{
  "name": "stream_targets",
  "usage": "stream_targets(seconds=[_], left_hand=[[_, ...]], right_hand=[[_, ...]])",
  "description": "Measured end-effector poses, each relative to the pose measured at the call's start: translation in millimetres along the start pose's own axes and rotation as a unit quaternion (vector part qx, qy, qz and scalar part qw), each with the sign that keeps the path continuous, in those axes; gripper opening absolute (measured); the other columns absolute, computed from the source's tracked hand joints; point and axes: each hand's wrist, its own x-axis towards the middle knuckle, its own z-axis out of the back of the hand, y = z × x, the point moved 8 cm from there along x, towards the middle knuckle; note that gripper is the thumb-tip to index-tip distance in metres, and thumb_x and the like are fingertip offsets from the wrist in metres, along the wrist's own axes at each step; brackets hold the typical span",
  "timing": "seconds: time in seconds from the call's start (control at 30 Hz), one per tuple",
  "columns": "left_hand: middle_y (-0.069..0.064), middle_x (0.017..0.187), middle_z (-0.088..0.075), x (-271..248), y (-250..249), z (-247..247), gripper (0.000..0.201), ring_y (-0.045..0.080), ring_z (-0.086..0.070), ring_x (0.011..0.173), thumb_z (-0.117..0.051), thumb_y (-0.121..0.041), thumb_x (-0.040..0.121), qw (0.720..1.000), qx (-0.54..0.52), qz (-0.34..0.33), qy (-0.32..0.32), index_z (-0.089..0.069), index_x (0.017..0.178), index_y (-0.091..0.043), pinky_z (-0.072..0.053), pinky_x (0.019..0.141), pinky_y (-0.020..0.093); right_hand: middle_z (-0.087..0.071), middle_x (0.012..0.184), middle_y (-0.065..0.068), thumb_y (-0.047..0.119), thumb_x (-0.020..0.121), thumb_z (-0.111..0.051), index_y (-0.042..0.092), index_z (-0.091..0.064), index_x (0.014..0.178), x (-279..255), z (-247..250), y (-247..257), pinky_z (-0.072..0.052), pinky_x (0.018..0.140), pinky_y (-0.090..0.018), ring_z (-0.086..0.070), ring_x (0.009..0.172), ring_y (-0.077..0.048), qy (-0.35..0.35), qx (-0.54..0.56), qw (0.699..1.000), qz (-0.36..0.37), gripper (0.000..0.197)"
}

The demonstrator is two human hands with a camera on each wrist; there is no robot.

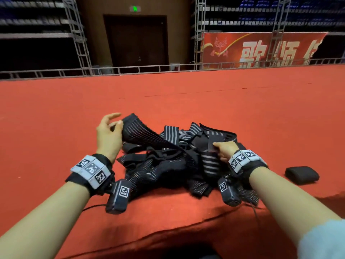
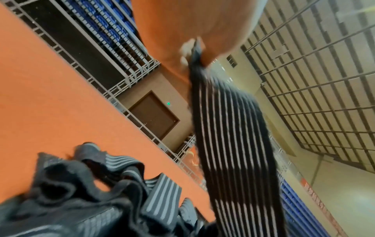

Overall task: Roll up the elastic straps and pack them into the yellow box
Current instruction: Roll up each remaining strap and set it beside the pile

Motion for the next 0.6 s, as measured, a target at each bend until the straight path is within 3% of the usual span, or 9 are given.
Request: stream_targets(seconds=[0.1,0.17,0.23,0.33,0.43,0.5,0.57,0.6], left_hand=[[0.000,0.099,-0.061,10.3,-11.7,31.6,0.025,0.012,-0.057,0.087,-0.045,-0.006,0.092,0.979,0.013,-0.041,-0.200,-0.062,0.109,-0.014,-0.048,0.080,0.023],[-0.003,0.100,-0.058,10.3,-13.9,34.2,0.028,0.011,-0.054,0.090,-0.042,-0.004,0.092,0.964,0.001,-0.025,-0.266,-0.062,0.110,-0.010,-0.043,0.084,0.020],[-0.003,0.098,-0.057,10.8,-14.2,24.1,0.028,0.010,-0.052,0.089,-0.041,-0.003,0.092,0.968,0.004,-0.019,-0.252,-0.063,0.109,-0.008,-0.042,0.082,0.018],[-0.003,0.097,-0.058,9.7,-10.4,16.0,0.029,0.009,-0.053,0.088,-0.040,-0.002,0.092,0.977,0.032,-0.024,-0.208,-0.064,0.107,-0.007,-0.042,0.076,0.011],[-0.001,0.099,-0.060,14.9,3.6,24.6,0.029,0.016,-0.059,0.095,-0.040,-0.004,0.091,0.979,0.051,-0.013,-0.196,-0.065,0.104,-0.011,-0.049,0.088,0.027],[0.000,0.100,-0.061,18.5,12.2,26.5,0.028,0.021,-0.061,0.099,-0.040,-0.005,0.091,0.982,0.070,-0.010,-0.176,-0.065,0.102,-0.015,-0.050,0.091,0.037],[0.001,0.101,-0.062,19.2,17.0,24.4,0.028,0.019,-0.060,0.096,-0.040,-0.005,0.093,0.985,0.079,-0.014,-0.156,-0.065,0.102,-0.016,-0.051,0.090,0.039],[0.002,0.102,-0.062,19.6,19.7,24.3,0.028,0.019,-0.060,0.095,-0.041,-0.006,0.093,0.986,0.078,-0.015,-0.150,-0.064,0.101,-0.017,-0.051,0.089,0.040]], right_hand=[[-0.053,0.057,-0.011,0.020,0.093,-0.061,0.011,-0.049,0.063,-6.6,5.0,21.2,-0.042,0.042,-0.024,-0.052,0.042,-0.020,0.003,0.021,0.999,0.048,0.033],[-0.053,0.051,-0.007,0.016,0.093,-0.059,0.012,-0.049,0.064,-12.5,8.3,25.8,-0.044,0.041,-0.022,-0.052,0.036,-0.016,0.014,0.044,0.997,0.062,0.031],[-0.051,0.044,-0.001,0.015,0.096,-0.055,0.014,-0.050,0.064,-17.2,12.5,22.0,-0.041,0.039,-0.019,-0.049,0.034,-0.012,0.017,0.063,0.996,0.062,0.033],[-0.053,0.060,-0.004,0.017,0.098,-0.052,0.015,-0.052,0.069,-27.6,18.0,27.3,-0.042,0.046,-0.022,-0.051,0.047,-0.015,0.008,0.106,0.992,0.067,0.029],[-0.049,0.061,-0.003,0.018,0.098,-0.051,0.015,-0.050,0.072,-29.4,10.0,33.4,-0.033,0.033,-0.015,-0.046,0.037,-0.008,0.038,0.079,0.994,0.059,0.026],[-0.053,0.069,-0.002,0.031,0.089,-0.064,0.013,-0.056,0.083,-34.3,-9.6,26.8,-0.042,0.044,-0.021,-0.051,0.052,-0.014,0.071,-0.014,0.997,0.036,0.021],[-0.064,0.099,-0.004,0.054,0.064,-0.081,0.006,-0.058,0.113,-31.3,-27.4,7.5,-0.053,0.076,-0.031,-0.064,0.086,-0.024,0.058,-0.087,0.995,0.008,0.073],[-0.061,0.115,-0.005,0.058,0.055,-0.083,0.003,-0.050,0.125,-31.2,-32.7,-1.1,-0.050,0.090,-0.034,-0.062,0.104,-0.028,0.033,-0.109,0.994,-0.005,0.095]])
